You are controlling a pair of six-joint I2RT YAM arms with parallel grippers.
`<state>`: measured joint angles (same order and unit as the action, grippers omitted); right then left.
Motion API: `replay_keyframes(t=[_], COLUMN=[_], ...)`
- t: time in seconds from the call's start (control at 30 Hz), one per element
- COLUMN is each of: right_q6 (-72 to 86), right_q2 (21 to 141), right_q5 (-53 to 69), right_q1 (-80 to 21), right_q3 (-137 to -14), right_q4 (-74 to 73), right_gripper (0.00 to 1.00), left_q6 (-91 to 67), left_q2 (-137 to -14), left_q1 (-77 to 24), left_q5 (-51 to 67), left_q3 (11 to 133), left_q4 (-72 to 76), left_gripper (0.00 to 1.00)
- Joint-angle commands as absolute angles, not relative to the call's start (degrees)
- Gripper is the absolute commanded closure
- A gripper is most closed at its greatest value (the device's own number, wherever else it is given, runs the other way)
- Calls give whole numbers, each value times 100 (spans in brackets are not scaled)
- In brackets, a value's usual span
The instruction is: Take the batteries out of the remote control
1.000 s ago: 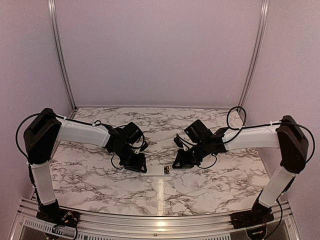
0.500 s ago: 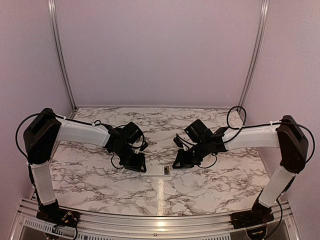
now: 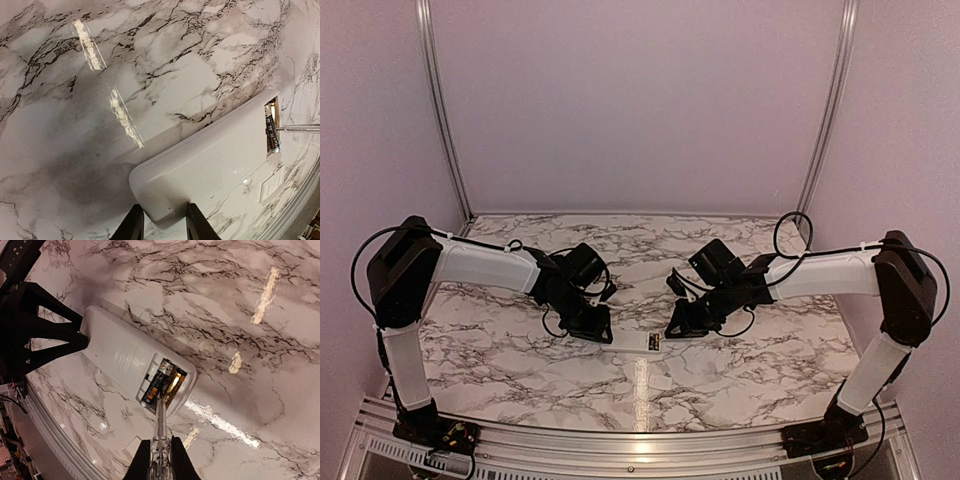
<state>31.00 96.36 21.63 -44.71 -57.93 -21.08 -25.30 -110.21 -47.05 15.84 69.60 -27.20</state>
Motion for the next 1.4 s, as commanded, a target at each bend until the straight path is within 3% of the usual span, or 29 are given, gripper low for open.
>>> replay_keyframes(t=[0.0,1.37], right_q6=[3035,3218], right_q2=[9746,9326], right_q5=[2193,2303], right_q1=[-4478,-4346], right_q3=[-5744,-5840], right_q4=[-2464,-2309], right_gripper=[100,100], left_q6=[-2391,-2523], left_q2=[-11268,-11115], left_q1=[-4779,-4813], left_q5=[1415,1437], left_q3=[6983,6820], left_q4=[-2755,-2637], left_gripper=[70,71])
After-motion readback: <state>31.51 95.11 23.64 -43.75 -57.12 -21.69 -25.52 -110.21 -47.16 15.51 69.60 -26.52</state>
